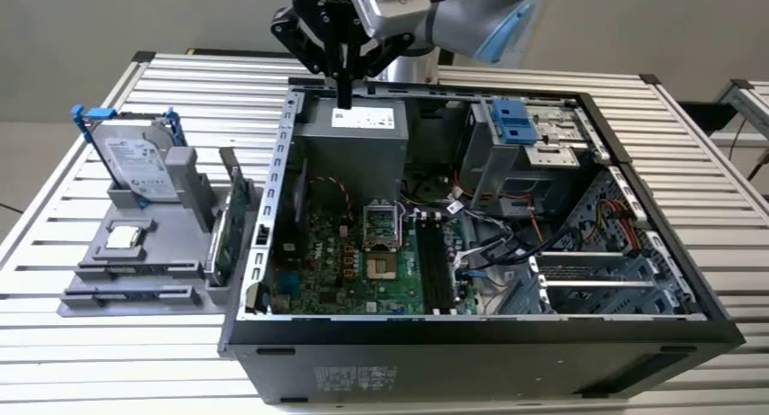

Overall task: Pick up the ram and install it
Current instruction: 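Reach for the ram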

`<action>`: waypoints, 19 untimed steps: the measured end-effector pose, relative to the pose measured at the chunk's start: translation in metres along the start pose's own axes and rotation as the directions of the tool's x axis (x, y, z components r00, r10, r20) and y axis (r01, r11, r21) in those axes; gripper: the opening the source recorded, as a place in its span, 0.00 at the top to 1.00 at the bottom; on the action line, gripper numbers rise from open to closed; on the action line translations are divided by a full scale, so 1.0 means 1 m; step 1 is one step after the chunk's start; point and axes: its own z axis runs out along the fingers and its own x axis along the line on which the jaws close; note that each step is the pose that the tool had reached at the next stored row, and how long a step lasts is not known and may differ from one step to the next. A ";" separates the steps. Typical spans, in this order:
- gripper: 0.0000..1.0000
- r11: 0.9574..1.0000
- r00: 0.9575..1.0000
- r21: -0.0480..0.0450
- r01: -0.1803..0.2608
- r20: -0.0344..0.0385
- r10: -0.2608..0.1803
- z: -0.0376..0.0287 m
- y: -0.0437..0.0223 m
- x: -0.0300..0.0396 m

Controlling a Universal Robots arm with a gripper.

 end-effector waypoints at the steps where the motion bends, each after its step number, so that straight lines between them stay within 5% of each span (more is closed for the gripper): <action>1: 1.00 1.000 1.000 0.000 0.000 0.000 0.000 0.0000 0.0000 0.0007; 19: 1.00 1.000 1.000 0.000 0.000 0.000 0.000 -0.0006 -0.0019 0.0273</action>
